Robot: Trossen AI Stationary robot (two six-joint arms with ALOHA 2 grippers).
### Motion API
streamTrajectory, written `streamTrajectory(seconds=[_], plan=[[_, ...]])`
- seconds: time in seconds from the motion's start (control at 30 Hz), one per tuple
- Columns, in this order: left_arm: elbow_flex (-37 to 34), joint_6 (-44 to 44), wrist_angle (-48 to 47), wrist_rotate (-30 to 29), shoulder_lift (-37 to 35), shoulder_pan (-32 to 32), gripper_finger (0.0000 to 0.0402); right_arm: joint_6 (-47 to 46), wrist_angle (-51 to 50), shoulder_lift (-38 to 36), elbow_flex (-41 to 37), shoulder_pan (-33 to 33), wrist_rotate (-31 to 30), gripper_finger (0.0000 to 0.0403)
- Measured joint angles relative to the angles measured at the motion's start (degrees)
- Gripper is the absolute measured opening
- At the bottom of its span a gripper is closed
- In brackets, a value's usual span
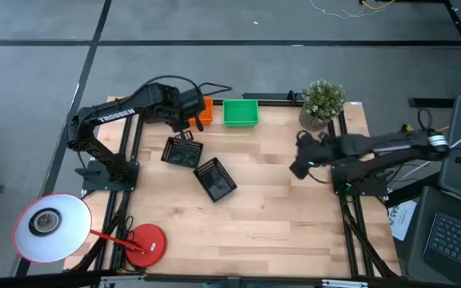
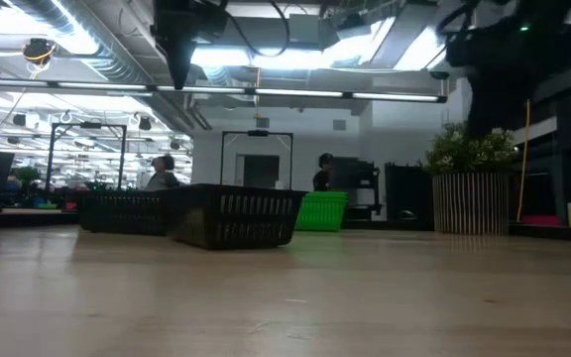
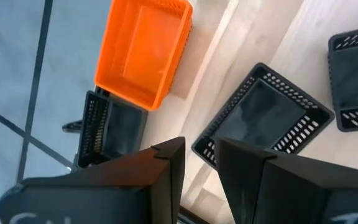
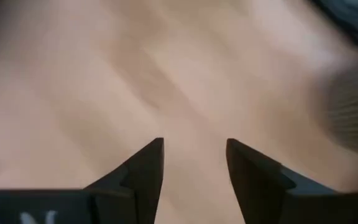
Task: Stack baskets by color
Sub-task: Stack the middle black bin on top of the top black bin
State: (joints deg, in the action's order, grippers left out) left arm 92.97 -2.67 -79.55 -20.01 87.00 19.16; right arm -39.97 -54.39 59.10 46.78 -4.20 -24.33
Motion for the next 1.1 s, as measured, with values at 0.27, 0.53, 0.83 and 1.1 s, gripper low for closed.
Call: streamTrajectory(seconds=[0.27,0.53,0.83,1.1], plan=[[0.00,-0.82,2.00,0.00,0.00,0.44,0.0080,30.92,54.17,-14.58,-22.05,-2.23,17.07,0.0174],[0.00,-1.65,1.99,0.00,0.00,-0.15,0.0080,34.83,64.74,-23.65,-32.91,0.02,23.18,0.0174],[-3.71,-1.74,2.71,0.00,-0.02,-0.13,0.0080,34.41,65.42,-34.01,-38.41,0.27,14.57,0.0174],[-11.62,-1.67,7.86,0.11,-0.02,-0.52,0.0080,32.33,65.81,-41.10,-43.71,0.24,9.85,0.0174]])
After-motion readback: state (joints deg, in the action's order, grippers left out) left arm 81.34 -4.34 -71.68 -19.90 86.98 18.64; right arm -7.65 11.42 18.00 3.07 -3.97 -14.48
